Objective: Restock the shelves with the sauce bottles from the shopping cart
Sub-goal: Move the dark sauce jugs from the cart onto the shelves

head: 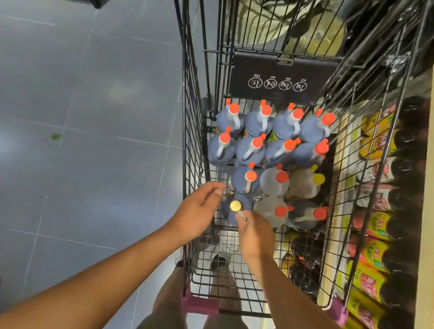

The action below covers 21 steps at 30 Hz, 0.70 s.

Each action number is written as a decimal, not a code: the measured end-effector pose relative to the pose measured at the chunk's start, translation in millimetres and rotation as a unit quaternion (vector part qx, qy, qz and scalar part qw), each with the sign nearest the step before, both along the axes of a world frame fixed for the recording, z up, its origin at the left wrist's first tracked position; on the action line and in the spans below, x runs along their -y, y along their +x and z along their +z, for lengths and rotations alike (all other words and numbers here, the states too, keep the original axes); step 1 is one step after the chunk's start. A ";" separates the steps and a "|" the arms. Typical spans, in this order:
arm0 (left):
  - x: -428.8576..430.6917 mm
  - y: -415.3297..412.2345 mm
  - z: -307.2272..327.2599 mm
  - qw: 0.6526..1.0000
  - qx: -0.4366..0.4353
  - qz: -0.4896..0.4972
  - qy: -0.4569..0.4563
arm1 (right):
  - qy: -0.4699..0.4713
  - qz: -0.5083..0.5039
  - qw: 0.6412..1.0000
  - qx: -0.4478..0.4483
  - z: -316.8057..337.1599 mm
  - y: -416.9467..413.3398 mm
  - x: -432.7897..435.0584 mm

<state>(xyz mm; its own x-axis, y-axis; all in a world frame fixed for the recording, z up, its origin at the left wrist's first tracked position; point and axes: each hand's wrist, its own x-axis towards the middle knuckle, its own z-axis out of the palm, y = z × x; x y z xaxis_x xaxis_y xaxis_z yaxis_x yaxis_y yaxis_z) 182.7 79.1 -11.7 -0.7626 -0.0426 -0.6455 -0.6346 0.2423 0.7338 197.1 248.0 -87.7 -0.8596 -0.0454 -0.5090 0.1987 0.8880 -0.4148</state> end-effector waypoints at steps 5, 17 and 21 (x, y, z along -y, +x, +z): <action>5.7 -7.0 3.9 0.990 0.025 0.118 0.067 | -0.111 0.002 0.993 -0.045 36.3 -10.1 -3.5; 17.4 -22.2 28.2 0.953 0.097 0.203 0.201 | -0.191 0.129 0.967 -0.108 182.3 -102.7 6.9; 22.9 -18.6 31.8 0.914 0.089 0.262 0.296 | -0.259 0.082 0.961 -0.059 171.7 -120.7 32.6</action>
<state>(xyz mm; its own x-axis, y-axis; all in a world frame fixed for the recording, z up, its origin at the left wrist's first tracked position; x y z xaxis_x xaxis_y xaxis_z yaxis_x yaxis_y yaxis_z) 164.1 56.1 20.1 -0.6177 0.0246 -0.7861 -0.6721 -0.5356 0.5113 76.4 215.5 84.0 -0.8695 -0.4063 -0.2809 -0.0024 0.5722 -0.8201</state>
